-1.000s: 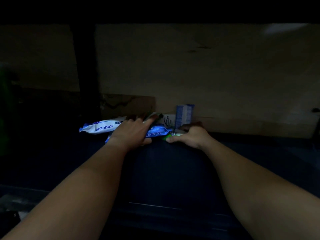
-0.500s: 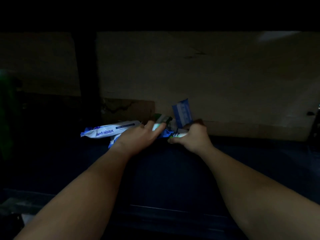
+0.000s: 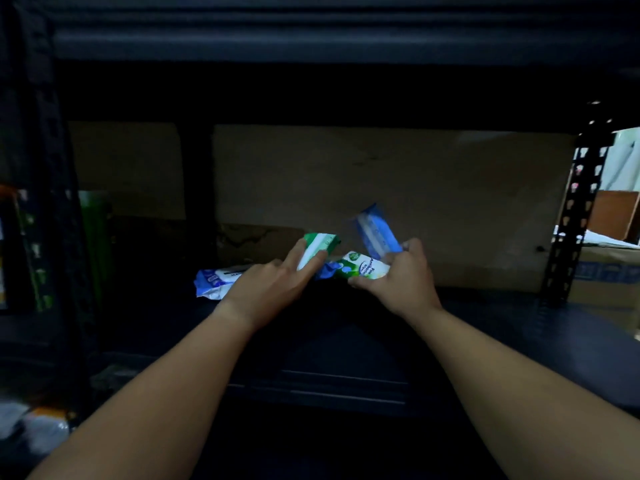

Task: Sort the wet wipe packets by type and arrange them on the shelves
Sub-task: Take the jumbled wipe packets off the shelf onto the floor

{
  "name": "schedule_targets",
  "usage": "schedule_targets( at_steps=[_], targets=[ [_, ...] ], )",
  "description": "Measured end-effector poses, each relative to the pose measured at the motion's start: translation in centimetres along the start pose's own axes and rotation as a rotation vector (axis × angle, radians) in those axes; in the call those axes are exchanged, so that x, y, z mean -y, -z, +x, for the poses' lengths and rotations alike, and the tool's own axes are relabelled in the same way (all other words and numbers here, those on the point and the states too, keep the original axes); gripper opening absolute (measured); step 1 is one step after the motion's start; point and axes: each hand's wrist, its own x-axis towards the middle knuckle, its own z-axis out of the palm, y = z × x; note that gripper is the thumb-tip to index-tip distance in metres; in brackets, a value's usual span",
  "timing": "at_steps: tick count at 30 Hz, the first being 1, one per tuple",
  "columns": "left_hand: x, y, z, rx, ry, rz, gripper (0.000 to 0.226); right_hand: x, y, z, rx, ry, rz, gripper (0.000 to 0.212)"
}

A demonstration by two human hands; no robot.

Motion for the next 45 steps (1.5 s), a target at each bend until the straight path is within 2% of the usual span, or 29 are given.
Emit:
schedule_targets(
  at_steps=[9,14,19,23,27,37,42,45],
  targets=[
    [-5.2,7.2,-6.8,-0.115,0.038,-0.087,0.083,0.8,5.8,-9.7,-0.047,-0.007,0.092,0.060],
    [-7.7,10.9,-10.0,-0.197,-0.064,-0.133,0.087,0.3,8.2,-16.1,-0.103,0.035,0.106,0.056],
    [-11.5,12.9,-14.0,-0.258,-0.156,-0.141,0.073,-0.6,9.7,-22.8,-0.136,0.059,0.148,0.047],
    [-14.9,12.9,-17.4,-0.248,-0.208,-0.189,0.087,-2.2,10.1,-27.8,-0.091,0.026,0.156,0.044],
    [-19.0,11.4,-21.3,-0.131,-0.192,-0.280,0.096,-4.2,9.6,-32.9,-0.012,-0.060,0.114,0.048],
    [-27.1,6.0,-30.9,0.351,-0.183,-0.413,0.119,-10.6,5.9,-44.3,0.244,-0.316,-0.138,0.059],
    [-29.1,3.7,-32.8,0.503,-0.157,-0.392,0.122,-12.8,4.5,-45.9,0.302,-0.443,-0.170,0.070],
    [-30.3,2.9,-33.2,0.533,-0.161,-0.374,0.123,-14.0,4.1,-46.3,0.314,-0.553,-0.154,0.074]
  ],
)
